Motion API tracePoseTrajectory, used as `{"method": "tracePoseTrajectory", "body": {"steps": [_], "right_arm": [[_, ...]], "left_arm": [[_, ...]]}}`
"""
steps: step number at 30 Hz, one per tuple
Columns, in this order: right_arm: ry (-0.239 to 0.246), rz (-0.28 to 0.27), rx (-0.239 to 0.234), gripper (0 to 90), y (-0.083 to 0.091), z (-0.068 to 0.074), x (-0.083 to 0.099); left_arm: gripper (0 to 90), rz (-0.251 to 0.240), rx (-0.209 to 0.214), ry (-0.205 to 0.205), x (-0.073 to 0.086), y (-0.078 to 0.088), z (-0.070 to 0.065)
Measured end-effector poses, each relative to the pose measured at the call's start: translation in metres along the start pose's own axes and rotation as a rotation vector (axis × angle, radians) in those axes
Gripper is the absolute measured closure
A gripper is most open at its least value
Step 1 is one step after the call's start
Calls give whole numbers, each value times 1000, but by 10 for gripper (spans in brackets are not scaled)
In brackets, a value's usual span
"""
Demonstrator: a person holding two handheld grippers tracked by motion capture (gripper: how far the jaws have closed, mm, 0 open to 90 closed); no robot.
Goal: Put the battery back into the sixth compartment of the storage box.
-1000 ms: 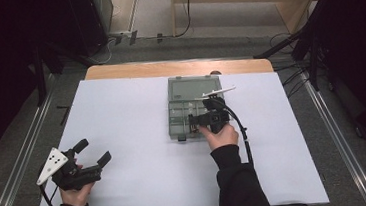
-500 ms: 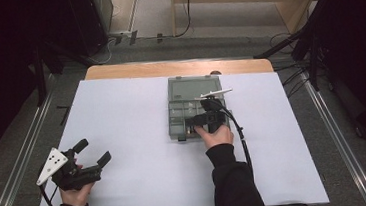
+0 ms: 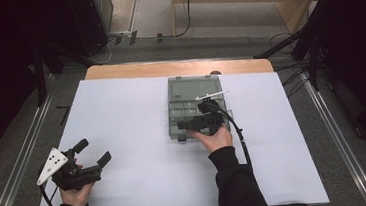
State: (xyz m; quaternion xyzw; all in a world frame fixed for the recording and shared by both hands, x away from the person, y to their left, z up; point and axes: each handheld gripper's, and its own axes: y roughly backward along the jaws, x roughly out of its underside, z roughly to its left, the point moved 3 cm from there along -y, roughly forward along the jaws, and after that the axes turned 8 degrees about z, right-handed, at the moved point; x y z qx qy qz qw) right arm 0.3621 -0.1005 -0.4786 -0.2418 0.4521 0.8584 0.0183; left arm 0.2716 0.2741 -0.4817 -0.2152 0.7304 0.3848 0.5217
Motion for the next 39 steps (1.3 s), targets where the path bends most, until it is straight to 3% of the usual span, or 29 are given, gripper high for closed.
{"method": "tracePoseTrajectory", "body": {"steps": [3,4,6,16,19,23,26,35,39], "right_arm": [[63,-18,26,85,0,2,1],[96,-19,41,9,0,4,1],[102,0,45,0,-1,5,3],[210,-48,75,0,12,6,11],[220,-55,49,0,16,2,18],[236,-78,71,0,22,-5,28],[225,-91,62,0,29,-12,35],[262,-142,140,2,53,-29,60],[264,-188,141,5,62,-37,72]], "left_arm": [[23,-1,0,-1,0,0,0],[23,-1,0,-1,0,0,0],[23,0,1,-1,0,0,0],[23,1,2,-2,0,0,0],[23,2,2,-3,0,0,0],[23,3,2,-3,0,0,-1],[23,2,2,-2,0,0,-1],[23,6,-3,-4,0,-1,-1],[23,6,-4,-4,0,-1,-1]]}}
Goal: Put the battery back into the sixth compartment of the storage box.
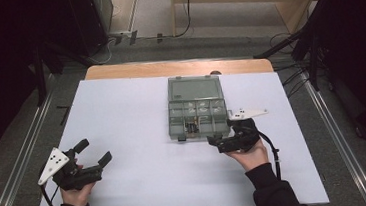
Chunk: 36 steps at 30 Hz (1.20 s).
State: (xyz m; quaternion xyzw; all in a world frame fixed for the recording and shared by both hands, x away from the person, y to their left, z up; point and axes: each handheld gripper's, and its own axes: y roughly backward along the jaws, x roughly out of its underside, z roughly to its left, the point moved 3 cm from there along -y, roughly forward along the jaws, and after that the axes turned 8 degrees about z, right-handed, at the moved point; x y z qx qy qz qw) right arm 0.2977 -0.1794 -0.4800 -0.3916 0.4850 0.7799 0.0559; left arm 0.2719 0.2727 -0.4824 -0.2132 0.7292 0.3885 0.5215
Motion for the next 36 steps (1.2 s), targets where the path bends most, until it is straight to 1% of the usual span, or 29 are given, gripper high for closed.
{"method": "tracePoseTrajectory", "body": {"steps": [2,4,7,8,9,11,12,14,18,20,23,25,28,31,33,36], "right_arm": [[7,-8,26,5,3,-2,4],[6,-29,36,19,7,-5,11],[1,-50,50,21,13,-10,18],[-3,-75,49,23,16,-12,23],[-5,-87,45,24,19,-15,25],[-6,-98,48,24,22,-18,30],[-4,-103,58,24,25,-19,32],[0,-145,58,24,30,-22,37],[4,-188,68,24,38,-25,44],[20,-237,103,24,44,-24,46],[33,-287,129,24,52,-22,48],[34,-308,141,24,56,-21,50],[33,-324,142,42,61,-21,53],[31,-323,147,42,65,-21,56],[29,-316,156,38,67,-22,59],[29,-319,173,38,69,-21,60]], "left_arm": [[23,-1,-1,1,0,0,0],[23,-1,-1,2,0,0,0],[23,-2,1,1,0,0,0],[23,-2,2,1,0,0,0],[23,-2,1,1,0,0,0],[23,-1,1,2,0,0,0],[23,-2,0,2,0,0,0],[23,-2,0,3,0,0,0],[23,-3,0,5,0,-1,0],[23,-4,0,5,0,0,0],[23,-4,0,5,0,0,0],[23,-5,-1,6,0,0,1],[23,-5,-2,7,0,0,1],[23,-7,-3,9,-1,0,1],[23,-6,-3,8,-1,0,1],[23,-6,-3,8,-1,-1,1]]}}
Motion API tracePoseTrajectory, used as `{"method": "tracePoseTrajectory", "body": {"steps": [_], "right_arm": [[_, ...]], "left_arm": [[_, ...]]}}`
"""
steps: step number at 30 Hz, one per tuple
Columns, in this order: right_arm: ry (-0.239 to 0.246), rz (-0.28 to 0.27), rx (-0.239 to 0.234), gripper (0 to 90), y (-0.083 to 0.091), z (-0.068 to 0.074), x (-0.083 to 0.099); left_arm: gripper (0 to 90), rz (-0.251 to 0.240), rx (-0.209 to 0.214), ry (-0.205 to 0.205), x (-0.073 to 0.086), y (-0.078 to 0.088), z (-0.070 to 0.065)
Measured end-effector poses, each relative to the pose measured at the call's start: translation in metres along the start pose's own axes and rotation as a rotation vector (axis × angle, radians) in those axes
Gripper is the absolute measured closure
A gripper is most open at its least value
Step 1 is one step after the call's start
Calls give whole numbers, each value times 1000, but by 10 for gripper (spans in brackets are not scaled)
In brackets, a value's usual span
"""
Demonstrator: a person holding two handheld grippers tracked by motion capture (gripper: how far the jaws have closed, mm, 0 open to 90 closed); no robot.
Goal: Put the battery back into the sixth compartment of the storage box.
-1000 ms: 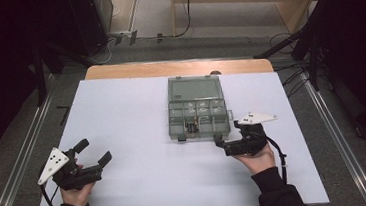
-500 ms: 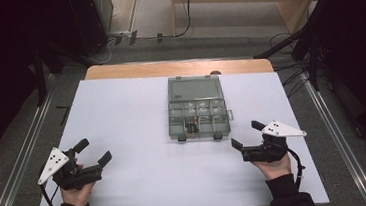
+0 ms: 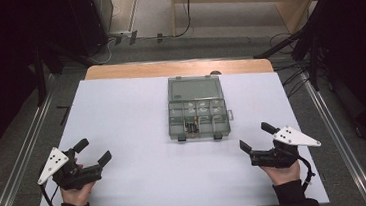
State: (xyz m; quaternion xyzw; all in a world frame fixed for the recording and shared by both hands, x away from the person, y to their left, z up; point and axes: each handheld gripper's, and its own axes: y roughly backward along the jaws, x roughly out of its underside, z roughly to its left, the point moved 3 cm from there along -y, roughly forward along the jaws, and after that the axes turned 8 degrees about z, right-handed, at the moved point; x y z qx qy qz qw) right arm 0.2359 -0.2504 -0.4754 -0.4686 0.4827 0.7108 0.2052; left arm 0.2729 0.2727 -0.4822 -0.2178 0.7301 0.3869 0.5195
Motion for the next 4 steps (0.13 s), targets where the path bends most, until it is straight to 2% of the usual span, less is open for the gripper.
{"method": "tracePoseTrajectory", "body": {"steps": [4], "right_arm": [[4,-12,3,37,2,0,-1]], "left_arm": [[23,0,-1,1,0,0,0]]}}
